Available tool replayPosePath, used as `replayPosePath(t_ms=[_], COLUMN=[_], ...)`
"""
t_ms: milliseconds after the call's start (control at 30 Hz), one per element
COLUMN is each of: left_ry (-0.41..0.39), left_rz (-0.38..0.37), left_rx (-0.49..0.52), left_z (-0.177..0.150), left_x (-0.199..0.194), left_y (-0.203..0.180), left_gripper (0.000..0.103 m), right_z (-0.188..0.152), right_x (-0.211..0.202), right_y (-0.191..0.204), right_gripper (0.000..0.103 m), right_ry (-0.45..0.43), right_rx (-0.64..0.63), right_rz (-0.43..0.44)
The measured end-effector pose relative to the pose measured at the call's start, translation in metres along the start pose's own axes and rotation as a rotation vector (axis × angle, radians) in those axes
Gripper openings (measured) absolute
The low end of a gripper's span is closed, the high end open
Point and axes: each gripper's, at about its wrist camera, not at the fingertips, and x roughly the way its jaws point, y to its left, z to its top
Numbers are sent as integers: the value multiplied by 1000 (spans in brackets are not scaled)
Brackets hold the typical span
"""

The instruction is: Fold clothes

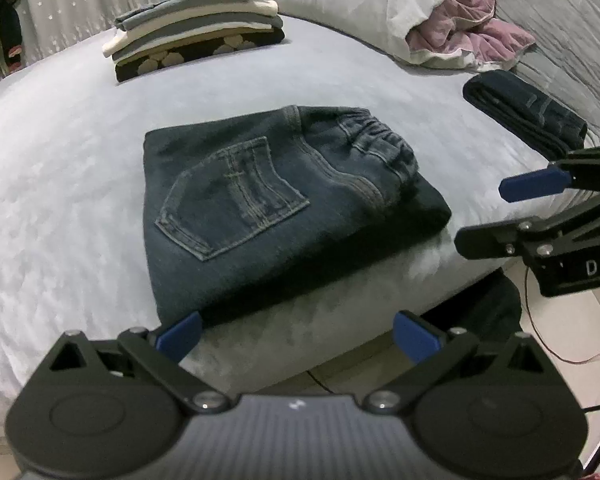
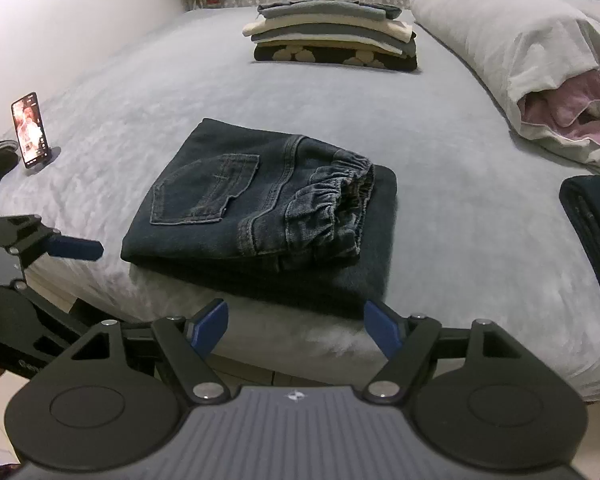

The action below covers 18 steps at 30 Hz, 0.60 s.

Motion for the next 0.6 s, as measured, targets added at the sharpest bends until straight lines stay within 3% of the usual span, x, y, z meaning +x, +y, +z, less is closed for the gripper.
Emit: replayPosePath(t_ms=[467, 600], left_ry=[-36, -20], left_rz=[-44, -82], left_rx=[-133, -159], left_z=[42, 52], left_x=[18, 34], left_y=[75, 98], left_gripper=[102, 102], right_z=[38, 46], right_x=[41, 57], right_y=[-34, -52], right_gripper=[79, 79], right_ry=[5, 17], right_rx=[68, 126], right_rz=[25, 90])
